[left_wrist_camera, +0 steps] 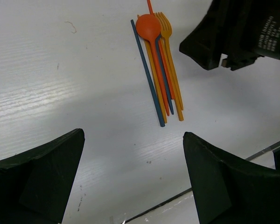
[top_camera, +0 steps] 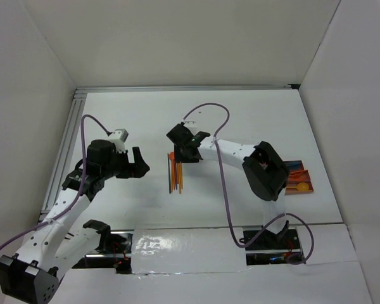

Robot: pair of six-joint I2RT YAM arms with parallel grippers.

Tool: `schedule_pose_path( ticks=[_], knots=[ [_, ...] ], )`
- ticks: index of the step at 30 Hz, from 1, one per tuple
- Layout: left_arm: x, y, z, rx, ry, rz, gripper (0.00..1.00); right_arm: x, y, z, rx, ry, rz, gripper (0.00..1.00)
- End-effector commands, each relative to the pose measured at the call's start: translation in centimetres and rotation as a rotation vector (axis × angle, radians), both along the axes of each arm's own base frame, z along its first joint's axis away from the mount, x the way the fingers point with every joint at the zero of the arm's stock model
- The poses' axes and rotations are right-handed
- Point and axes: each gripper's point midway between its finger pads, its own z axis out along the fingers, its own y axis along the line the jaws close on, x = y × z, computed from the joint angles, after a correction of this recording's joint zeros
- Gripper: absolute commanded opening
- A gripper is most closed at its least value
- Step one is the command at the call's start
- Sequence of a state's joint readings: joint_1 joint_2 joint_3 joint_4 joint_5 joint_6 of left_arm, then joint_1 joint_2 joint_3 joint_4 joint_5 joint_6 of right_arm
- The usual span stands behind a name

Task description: Sort the eating utensils into containers

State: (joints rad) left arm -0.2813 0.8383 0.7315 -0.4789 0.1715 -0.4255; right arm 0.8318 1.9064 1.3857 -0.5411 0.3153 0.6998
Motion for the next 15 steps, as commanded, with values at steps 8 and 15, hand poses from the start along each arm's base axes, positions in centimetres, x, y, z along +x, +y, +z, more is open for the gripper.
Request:
schedule_pose_path(
  ticks=[8, 15],
  knots=[
    [0.5, 0.0, 2.1, -0.011, -0.076, 0.003, 1.00, 2.6, 2.8, -1.5, -0.020, -0.034, 0.034, 0.51],
    [0.6, -0.1, 2.2, -0.013, -0.083, -0.007, 1.00, 2.8, 1.9, -2.1, -0.025, -0.024, 0.013, 0.43]
  ],
)
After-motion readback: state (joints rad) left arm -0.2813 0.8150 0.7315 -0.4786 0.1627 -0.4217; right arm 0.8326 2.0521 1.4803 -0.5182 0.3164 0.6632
